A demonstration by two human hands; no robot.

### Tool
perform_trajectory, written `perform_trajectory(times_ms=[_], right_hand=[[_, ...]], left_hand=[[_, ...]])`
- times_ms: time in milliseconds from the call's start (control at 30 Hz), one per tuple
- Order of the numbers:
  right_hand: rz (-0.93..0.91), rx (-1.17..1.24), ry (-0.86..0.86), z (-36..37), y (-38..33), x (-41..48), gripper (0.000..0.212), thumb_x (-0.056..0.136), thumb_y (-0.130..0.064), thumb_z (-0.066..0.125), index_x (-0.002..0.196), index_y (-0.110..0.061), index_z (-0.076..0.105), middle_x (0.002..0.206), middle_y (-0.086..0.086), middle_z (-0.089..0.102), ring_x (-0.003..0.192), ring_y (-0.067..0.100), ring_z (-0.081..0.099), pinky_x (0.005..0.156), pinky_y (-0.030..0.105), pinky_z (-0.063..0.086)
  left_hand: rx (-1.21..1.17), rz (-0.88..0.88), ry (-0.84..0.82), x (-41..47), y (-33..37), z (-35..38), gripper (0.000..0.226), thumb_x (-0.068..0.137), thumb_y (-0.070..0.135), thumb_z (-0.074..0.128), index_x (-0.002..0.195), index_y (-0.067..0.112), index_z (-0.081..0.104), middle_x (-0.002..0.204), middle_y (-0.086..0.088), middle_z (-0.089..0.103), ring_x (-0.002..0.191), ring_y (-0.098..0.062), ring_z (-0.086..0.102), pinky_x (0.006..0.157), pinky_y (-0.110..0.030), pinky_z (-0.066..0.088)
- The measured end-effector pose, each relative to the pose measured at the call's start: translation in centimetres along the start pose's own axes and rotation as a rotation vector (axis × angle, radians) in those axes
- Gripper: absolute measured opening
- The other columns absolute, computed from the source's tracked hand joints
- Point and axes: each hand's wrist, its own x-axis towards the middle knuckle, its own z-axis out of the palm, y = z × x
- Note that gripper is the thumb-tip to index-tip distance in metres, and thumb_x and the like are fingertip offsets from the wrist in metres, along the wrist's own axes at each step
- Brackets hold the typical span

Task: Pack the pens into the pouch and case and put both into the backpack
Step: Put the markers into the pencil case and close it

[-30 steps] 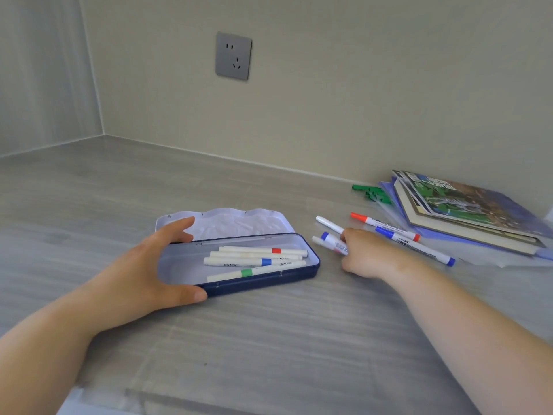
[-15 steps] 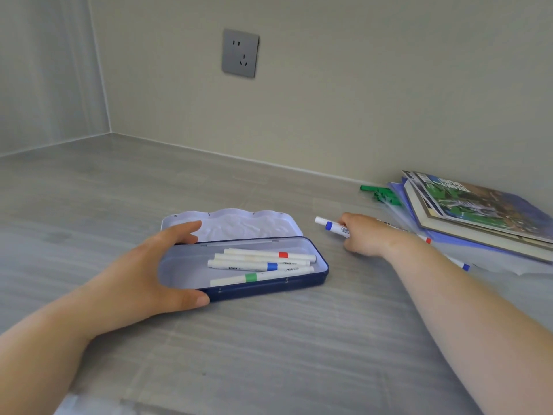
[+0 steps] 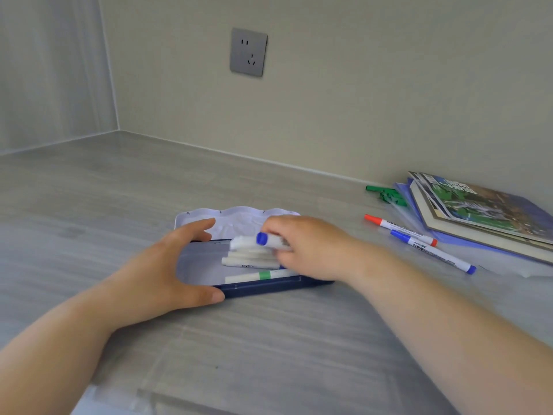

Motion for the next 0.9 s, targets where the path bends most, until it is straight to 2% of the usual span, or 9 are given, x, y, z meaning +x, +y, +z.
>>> perform_trajectory(times_ms=[133,267,333,400,467,533,667,800,900], right_hand=[[-0.04,0.043,0.035,1.6,-0.8,1.1,0.007,0.083,-0.018,0.052,0.086,-0.014,0.058,0.083,-0.007,0.05,0.085,0.016,0.043,0.075,0.034,0.041],[-0.024,0.111,0.047,1.6,-0.3,1.0,0.042,0.075,-0.038,0.067,0.111,-0.019,0.056,0.112,-0.003,0.057,0.109,0.014,0.045,0.096,0.028,0.036],[-0.016,0.153,0.113,1.2,0.5,0.3,0.052,0.073,-0.04,0.069,0.118,-0.021,0.053,0.12,-0.006,0.054,0.116,0.011,0.041,0.092,0.016,0.029],[0.037,0.199,0.209,0.4,2.1,-1.0,0.048,0.075,-0.037,0.068,0.117,-0.021,0.054,0.111,-0.011,0.051,0.113,0.009,0.042,0.078,0.006,0.026],[0.136,0.145,0.3,-0.4,5.1,-2.6,0.041,0.079,-0.032,0.065,0.116,-0.018,0.056,0.11,-0.008,0.053,0.113,0.013,0.045,0.078,0.01,0.026],[0.317,0.025,0.342,-1.0,8.8,-4.7,0.037,0.083,-0.023,0.061,0.118,-0.012,0.055,0.12,0.004,0.056,0.116,0.021,0.046,0.089,0.023,0.031],[0.752,-0.072,0.285,-1.2,14.6,-8.9,0.035,0.087,-0.017,0.055,0.12,-0.008,0.053,0.125,0.017,0.056,0.114,0.033,0.048,0.089,0.034,0.04],[0.861,-0.012,0.236,-0.8,16.8,-10.0,0.028,0.081,-0.009,0.058,0.109,-0.009,0.061,0.116,0.014,0.063,0.104,0.03,0.056,0.079,0.029,0.041],[0.833,0.019,0.196,-1.1,17.5,-9.6,0.028,0.077,-0.004,0.059,0.104,-0.009,0.062,0.11,0.013,0.064,0.096,0.027,0.057,0.071,0.022,0.034]], left_hand=[[-0.038,-0.007,0.004,0.0,0.0,0.0,0.095,0.057,0.027,0.081,0.132,0.044,0.024,0.109,0.039,0.036,0.097,0.017,0.041,0.074,0.0,0.034],[-0.052,0.012,0.002,0.0,-0.1,0.0,0.091,0.057,0.026,0.081,0.126,0.047,0.025,0.11,0.036,0.038,0.099,0.014,0.043,0.074,0.004,0.033],[-0.045,0.027,0.009,0.0,-0.2,0.0,0.089,0.057,0.027,0.081,0.12,0.052,0.023,0.109,0.039,0.035,0.096,0.02,0.038,0.071,0.009,0.03],[-0.035,0.035,0.012,0.0,-0.3,0.0,0.089,0.057,0.029,0.081,0.117,0.055,0.021,0.108,0.04,0.035,0.095,0.021,0.038,0.072,0.009,0.03],[-0.032,0.04,0.011,0.1,-0.4,0.0,0.088,0.056,0.029,0.081,0.115,0.056,0.022,0.108,0.041,0.036,0.095,0.017,0.041,0.075,0.001,0.034],[-0.031,0.044,0.002,0.2,-0.5,0.1,0.086,0.056,0.028,0.081,0.111,0.057,0.023,0.109,0.04,0.036,0.099,0.009,0.043,0.083,-0.012,0.033],[-0.021,0.055,-0.02,0.9,-0.3,0.4,0.087,0.054,0.028,0.082,0.113,0.056,0.024,0.108,0.038,0.04,0.1,0.005,0.045,0.084,-0.018,0.034],[0.008,0.068,-0.128,2.3,0.5,0.5,0.086,0.05,0.036,0.082,0.108,0.058,0.022,0.108,0.039,0.036,0.104,0.0,0.043,0.084,-0.016,0.033],[0.03,0.086,-0.176,3.2,1.1,1.0,0.081,0.046,0.04,0.08,0.102,0.061,0.024,0.108,0.04,0.034,0.102,0.007,0.043,0.075,-0.004,0.035]])
